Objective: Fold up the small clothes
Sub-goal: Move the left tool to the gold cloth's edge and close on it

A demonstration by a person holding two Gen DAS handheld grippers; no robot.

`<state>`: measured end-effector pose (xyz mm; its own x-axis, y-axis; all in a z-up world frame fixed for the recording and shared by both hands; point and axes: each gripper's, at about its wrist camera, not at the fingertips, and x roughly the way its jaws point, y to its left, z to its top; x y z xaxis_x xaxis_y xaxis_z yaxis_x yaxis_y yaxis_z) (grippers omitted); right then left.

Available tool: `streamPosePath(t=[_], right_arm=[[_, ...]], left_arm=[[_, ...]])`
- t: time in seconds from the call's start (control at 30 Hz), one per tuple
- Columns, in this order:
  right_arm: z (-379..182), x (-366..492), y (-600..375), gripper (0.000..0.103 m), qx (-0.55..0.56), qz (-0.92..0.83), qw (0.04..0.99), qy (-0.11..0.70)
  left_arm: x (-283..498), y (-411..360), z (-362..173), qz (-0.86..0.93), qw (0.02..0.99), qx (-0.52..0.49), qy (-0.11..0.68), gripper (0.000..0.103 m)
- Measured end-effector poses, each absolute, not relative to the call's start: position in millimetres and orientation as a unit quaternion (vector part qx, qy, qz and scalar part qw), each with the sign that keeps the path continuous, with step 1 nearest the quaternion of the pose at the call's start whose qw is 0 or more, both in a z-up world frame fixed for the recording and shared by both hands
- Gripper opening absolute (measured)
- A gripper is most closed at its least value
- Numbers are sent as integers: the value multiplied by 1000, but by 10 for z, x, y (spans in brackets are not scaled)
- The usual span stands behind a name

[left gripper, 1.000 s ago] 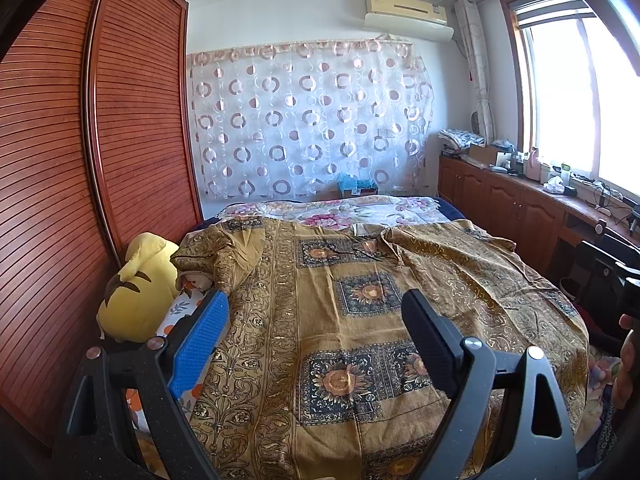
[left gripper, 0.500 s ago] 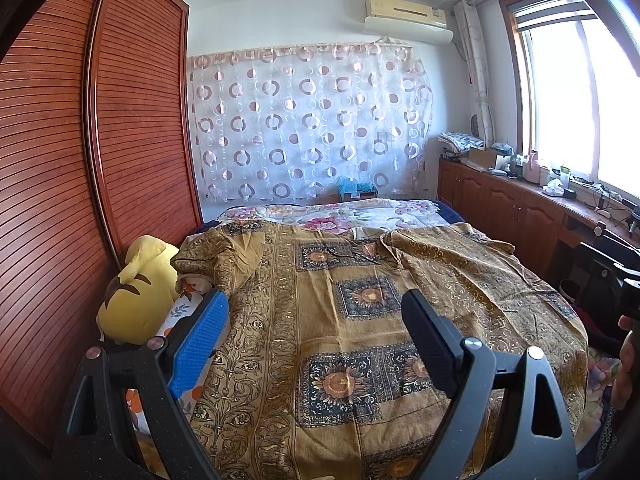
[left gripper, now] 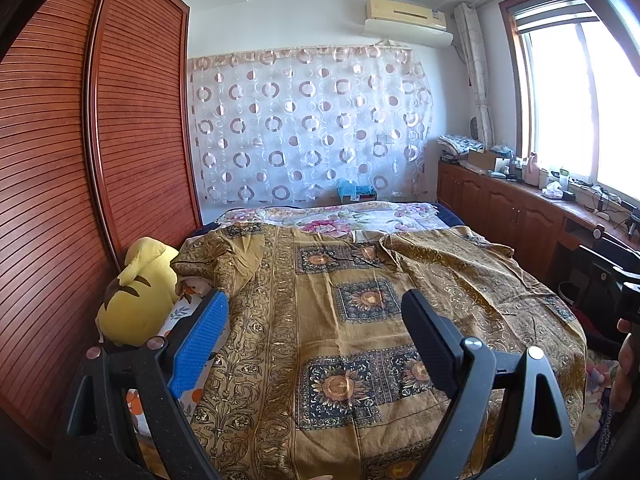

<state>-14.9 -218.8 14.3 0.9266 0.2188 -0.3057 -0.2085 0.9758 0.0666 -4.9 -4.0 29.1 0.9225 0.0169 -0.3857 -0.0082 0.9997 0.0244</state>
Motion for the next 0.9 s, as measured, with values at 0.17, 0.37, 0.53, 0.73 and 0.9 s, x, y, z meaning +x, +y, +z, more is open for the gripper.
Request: streamPosePath(t=[0.17, 0.37, 0.53, 0.73, 0.9], right_arm=[[106, -113, -2185, 102, 18, 117, 980, 163], [13, 54, -2180, 102, 34, 154, 970, 187], [-18, 211, -2139, 103, 8, 161, 967, 196], [-19, 377, -2023, 103, -13, 170, 964, 203], [-53, 590, -1876, 103, -33, 201, 958, 201]], left_arm=[[-47, -38, 278, 4, 980, 10, 199, 89], [109, 85, 236, 7, 977, -3, 213, 89], [254, 244, 99, 17, 974, 9, 228, 89], [447, 485, -121, 23, 968, 14, 250, 89], [651, 737, -305, 28, 963, 6, 270, 89]])
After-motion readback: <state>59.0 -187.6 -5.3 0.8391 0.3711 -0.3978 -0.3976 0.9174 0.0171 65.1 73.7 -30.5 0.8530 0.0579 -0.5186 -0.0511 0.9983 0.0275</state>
